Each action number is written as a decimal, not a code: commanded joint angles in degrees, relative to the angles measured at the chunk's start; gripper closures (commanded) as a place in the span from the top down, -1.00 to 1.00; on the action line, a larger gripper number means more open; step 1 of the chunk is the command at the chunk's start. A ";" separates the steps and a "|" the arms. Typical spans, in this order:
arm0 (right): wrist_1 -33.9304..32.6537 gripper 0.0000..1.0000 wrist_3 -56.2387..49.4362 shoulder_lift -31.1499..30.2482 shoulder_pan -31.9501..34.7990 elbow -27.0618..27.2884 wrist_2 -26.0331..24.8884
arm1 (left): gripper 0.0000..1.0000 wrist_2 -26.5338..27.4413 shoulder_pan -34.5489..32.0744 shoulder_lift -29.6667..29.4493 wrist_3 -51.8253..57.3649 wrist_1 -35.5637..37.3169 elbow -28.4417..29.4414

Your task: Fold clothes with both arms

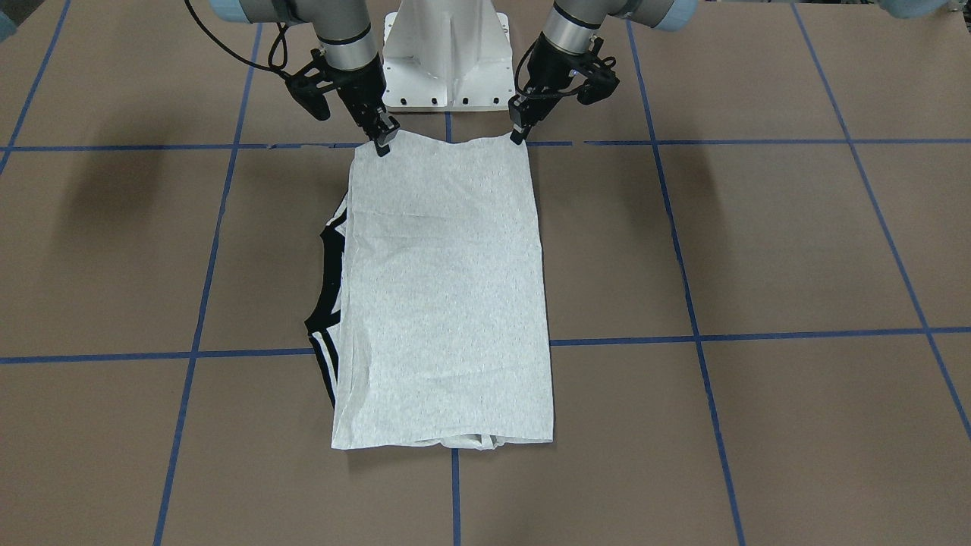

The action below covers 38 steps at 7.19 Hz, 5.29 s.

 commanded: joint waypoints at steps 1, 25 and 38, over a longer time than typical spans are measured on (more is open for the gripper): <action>-0.07 -1.00 1.82 -1.86 -2.65 3.76 -0.07 | -1.00 0.31 3.51 3.04 -2.24 0.07 -4.40; 16.10 1.00 -54.89 18.63 44.08 -45.27 24.18 | 1.00 -17.49 -39.07 -18.84 55.34 -17.51 35.65; 2.92 1.00 -123.59 -7.48 75.39 -39.14 44.49 | 1.00 -51.07 -80.75 2.17 134.50 10.61 32.49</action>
